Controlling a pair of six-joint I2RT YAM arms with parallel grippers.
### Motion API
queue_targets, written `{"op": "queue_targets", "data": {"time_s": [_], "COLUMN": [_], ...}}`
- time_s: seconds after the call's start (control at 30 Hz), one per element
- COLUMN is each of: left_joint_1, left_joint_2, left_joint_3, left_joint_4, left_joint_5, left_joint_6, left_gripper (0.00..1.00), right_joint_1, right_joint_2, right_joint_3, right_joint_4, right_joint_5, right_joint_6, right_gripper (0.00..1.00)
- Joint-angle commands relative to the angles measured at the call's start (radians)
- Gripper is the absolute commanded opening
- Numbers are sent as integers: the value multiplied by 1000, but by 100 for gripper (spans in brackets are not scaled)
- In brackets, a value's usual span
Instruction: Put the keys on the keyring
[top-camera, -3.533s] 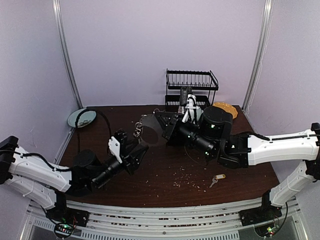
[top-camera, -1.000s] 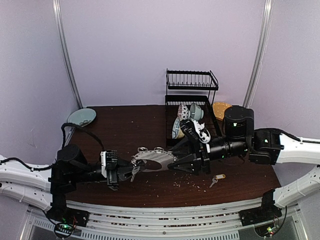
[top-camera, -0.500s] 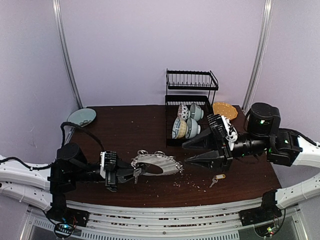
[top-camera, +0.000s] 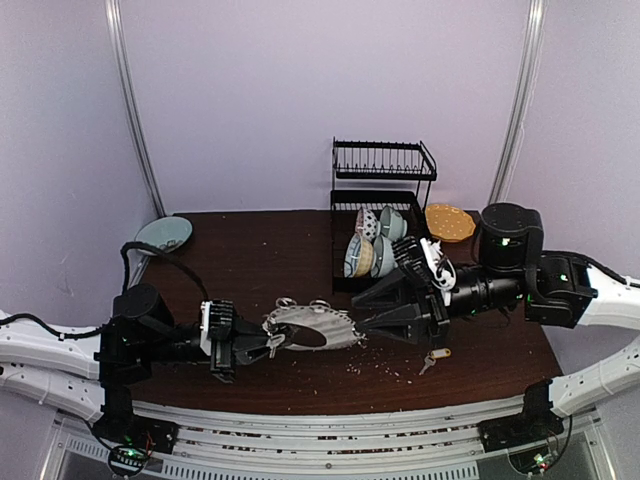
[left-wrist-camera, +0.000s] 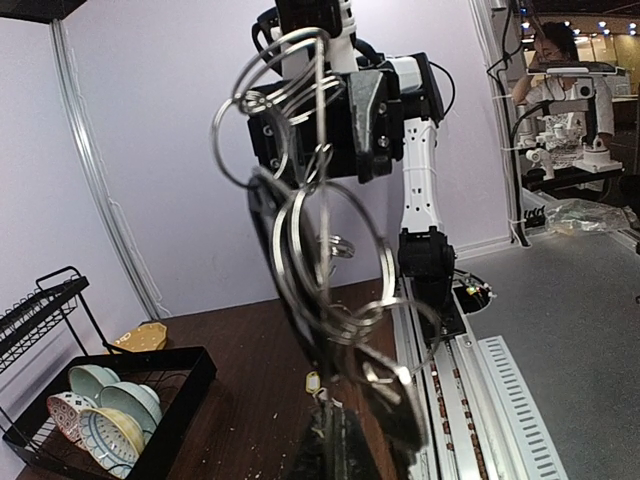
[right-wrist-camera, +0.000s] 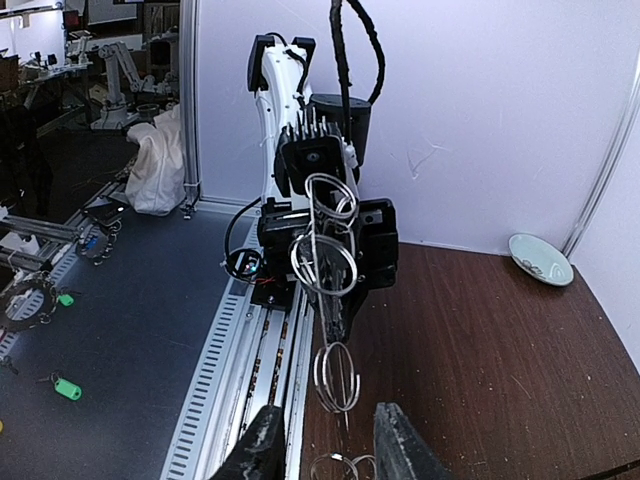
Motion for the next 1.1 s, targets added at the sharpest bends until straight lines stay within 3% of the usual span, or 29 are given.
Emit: {"op": "queue_targets", "data": {"time_s": [0.0,0.1,0.47,0.67,0.77,0.87,1.07], "left_joint_1": [0,0,0,0,0,0,0], "left_joint_2": [0,7,9,10,10,10,25], "left_joint_3": [40,47,50,55,56,50,-19], "left_joint_4": [44,38,33,29,28,32,199], "left_joint_5": [-9,-9,-10,-7,-7,-4,42], "left_joint_6": [-10,-11,-10,-7,-5,-7,-91], "left_gripper": [0,0,0,0,0,0,0], "right_joint_1": [6,8,12,12,12,12,12], "right_joint_2": [-14,0,20,18,14,-4,-55], "right_joint_3": [7,4,5,4,1,-17,-79], "right_joint_4": [25,59,76,73,75,113,291], "right_joint_5": [-36,-22,-24,-17,-17,-24,-100], "right_joint_6": [-8,10,12,12,8,13,49], "right_gripper": [31,24,20,10,0,0,0]}}
